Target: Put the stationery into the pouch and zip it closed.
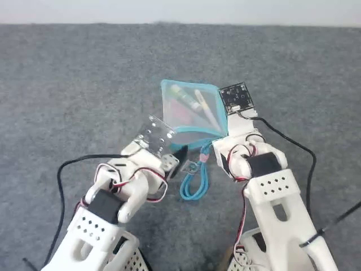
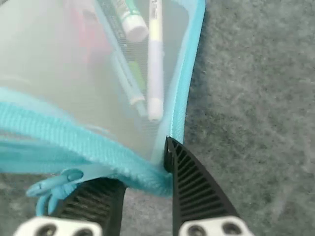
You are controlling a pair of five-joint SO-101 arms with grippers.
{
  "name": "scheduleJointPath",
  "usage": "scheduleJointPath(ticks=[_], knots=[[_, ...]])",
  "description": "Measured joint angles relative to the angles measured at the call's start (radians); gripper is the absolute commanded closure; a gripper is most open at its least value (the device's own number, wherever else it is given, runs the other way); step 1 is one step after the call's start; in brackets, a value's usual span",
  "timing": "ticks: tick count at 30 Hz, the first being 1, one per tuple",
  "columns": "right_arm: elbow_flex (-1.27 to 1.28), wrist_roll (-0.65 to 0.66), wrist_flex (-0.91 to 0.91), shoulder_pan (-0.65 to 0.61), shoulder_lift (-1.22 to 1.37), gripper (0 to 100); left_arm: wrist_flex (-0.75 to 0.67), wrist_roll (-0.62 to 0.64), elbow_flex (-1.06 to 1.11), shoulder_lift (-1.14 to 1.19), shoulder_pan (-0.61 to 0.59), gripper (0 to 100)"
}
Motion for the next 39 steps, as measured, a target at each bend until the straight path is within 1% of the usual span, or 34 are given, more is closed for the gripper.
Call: scheduleJointPath(ticks=[4, 10, 17, 19, 21, 26, 31, 35, 37, 39], knots=[[0.002, 0.038, 0.000, 0.000, 0.000, 99.2, 0.000, -0.009, 0.017, -0.011, 0.000, 81], [0.000, 0.037, 0.000, -0.006, 0.000, 99.2, -0.003, -0.009, 0.014, -0.011, -0.104, 81], [-0.005, 0.028, -0.002, -0.005, 0.000, 99.2, -0.064, 0.023, 0.026, -0.009, -0.193, 81], [-0.009, 0.028, -0.002, -0.005, -0.009, 99.2, -0.072, 0.023, 0.037, 0.008, -0.247, 81], [-0.012, 0.028, -0.002, -0.005, -0.018, 99.2, -0.100, 0.057, 0.034, 0.005, -0.308, 81], [-0.012, 0.041, -0.002, -0.012, -0.018, 99.2, -0.190, 0.160, 0.035, 0.006, -0.525, 81], [-0.011, 0.064, -0.002, -0.097, -0.018, 99.2, -0.198, 0.213, 0.028, 0.006, -0.649, 81], [-0.081, 0.078, -0.002, -0.109, -0.005, 99.2, -0.166, 0.203, 0.026, 0.006, -0.638, 81], [-0.132, 0.084, -0.002, -0.112, 0.035, 99.2, -0.118, 0.133, 0.026, 0.006, -0.578, 81], [-0.183, 0.087, 0.000, -0.115, 0.089, 99.2, -0.060, 0.055, 0.026, 0.006, -0.491, 81]])
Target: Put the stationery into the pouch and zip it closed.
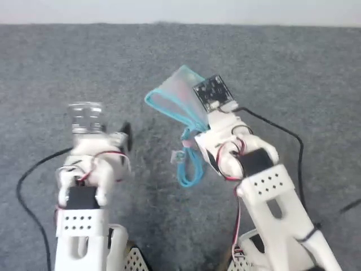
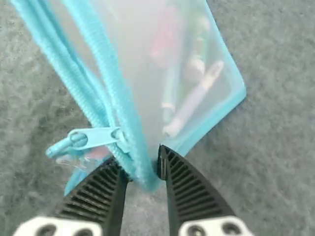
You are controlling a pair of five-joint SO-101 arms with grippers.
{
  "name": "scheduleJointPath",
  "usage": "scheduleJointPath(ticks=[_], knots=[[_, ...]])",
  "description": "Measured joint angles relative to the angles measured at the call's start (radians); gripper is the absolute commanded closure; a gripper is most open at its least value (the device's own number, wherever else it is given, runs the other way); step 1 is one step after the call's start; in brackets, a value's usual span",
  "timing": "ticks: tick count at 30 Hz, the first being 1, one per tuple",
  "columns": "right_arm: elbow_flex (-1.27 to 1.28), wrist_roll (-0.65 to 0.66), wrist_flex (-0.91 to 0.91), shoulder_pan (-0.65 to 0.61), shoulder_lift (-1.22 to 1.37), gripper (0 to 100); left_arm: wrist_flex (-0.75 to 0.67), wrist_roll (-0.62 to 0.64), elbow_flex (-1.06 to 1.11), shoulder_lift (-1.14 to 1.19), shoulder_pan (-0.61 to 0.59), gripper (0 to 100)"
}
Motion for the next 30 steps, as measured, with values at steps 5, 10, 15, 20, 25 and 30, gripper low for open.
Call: scheduleJointPath(ticks=[5, 10, 15, 20, 25, 30], knots=[[-0.087, 0.000, 0.048, -0.011, 0.087, 99.2, 0.072, -0.094, 0.000, 0.000, 0.187, 81], [-0.092, 0.000, 0.055, -0.011, 0.089, 99.2, 0.072, -0.103, 0.000, 0.000, 0.296, 72], [-0.092, 0.000, 0.057, -0.011, 0.089, 99.2, 0.051, -0.103, 0.000, 0.000, 0.354, 72], [-0.075, 0.000, 0.057, -0.018, 0.089, 99.2, -0.144, -0.103, 0.081, 0.000, 0.356, 72], [0.023, 0.006, 0.057, -0.058, 0.014, 99.2, -0.285, -0.103, 0.137, 0.002, 0.354, 76], [0.101, 0.043, 0.057, -0.083, -0.121, 99.2, -0.304, -0.103, 0.138, 0.002, 0.359, 85]])
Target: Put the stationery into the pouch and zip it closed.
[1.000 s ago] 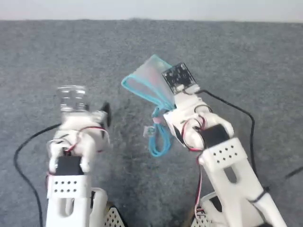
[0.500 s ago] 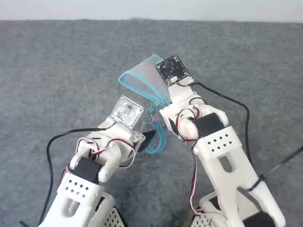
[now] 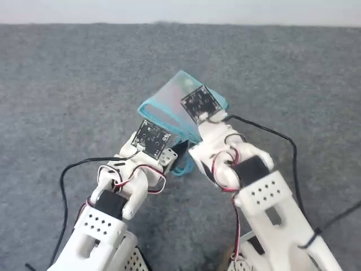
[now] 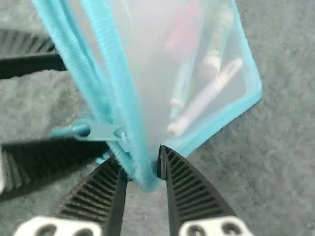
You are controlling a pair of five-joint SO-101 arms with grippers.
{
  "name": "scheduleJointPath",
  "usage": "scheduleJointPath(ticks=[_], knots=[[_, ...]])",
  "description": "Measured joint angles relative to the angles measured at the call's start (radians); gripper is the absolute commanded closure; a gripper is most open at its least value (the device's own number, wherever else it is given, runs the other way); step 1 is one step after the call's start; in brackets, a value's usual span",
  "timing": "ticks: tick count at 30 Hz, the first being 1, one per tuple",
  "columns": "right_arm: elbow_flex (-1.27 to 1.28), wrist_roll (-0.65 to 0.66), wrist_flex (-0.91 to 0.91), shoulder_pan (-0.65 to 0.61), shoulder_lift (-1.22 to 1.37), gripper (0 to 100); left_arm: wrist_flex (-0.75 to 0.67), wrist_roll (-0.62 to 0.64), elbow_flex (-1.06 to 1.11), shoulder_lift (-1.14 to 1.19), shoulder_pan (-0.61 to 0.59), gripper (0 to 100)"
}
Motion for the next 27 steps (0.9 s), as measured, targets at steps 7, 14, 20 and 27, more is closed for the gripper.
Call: scheduleJointPath(ticks=[7, 14, 20, 27], knots=[[0.049, 0.055, -0.008, -0.002, -0.044, 99.2, 0.000, 0.000, 0.000, 0.000, 0.002, 99], [0.044, 0.075, -0.009, 0.029, -0.025, 99.2, 0.000, 0.000, 0.000, 0.002, -0.006, 99], [0.043, 0.101, -0.009, 0.123, 0.014, 99.2, -0.002, 0.000, 0.000, 0.002, -0.074, 99], [0.046, 0.146, -0.006, 0.215, 0.031, 99.2, -0.002, 0.000, 0.000, 0.002, -0.150, 99]])
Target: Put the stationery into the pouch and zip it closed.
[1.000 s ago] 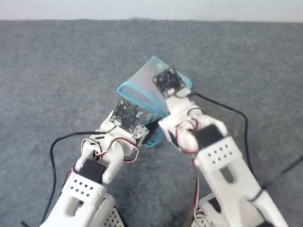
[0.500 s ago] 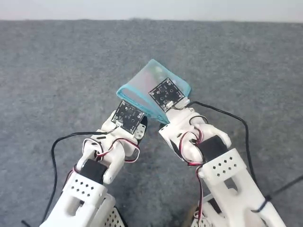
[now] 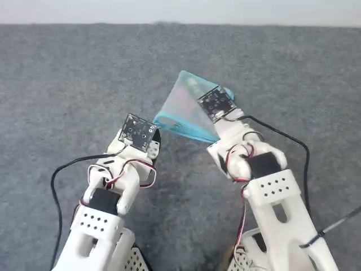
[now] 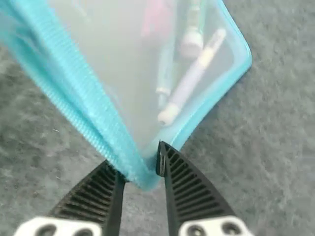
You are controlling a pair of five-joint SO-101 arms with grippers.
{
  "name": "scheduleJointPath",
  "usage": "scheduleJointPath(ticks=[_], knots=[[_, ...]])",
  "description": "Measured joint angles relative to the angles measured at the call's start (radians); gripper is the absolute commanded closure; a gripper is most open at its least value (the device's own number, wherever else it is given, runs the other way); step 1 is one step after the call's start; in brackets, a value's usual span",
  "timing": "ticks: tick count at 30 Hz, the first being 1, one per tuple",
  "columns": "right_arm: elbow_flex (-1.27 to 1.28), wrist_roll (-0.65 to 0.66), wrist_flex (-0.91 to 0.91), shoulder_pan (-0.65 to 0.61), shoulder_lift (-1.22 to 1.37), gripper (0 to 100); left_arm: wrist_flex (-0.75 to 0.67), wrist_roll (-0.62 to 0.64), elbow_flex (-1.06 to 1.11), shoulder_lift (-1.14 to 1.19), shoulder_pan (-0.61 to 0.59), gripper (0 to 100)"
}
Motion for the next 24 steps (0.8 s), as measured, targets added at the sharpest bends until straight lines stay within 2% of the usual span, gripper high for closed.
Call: scheduleJointPath(ticks=[13, 16, 20, 24], knots=[[-0.002, 0.084, -0.002, 0.187, -0.002, 99.2, 0.000, 0.000, 0.000, 0.000, -0.029, 99], [0.014, 0.101, 0.011, 0.319, 0.008, 99.2, 0.000, 0.002, -0.002, -0.002, -0.060, 99], [0.012, 0.140, 0.014, 0.414, 0.008, 99.2, 0.000, -0.003, -0.002, -0.002, -0.066, 99], [0.012, 0.153, 0.014, 0.431, 0.006, 99.2, 0.000, -0.003, 0.000, -0.002, -0.068, 98]])
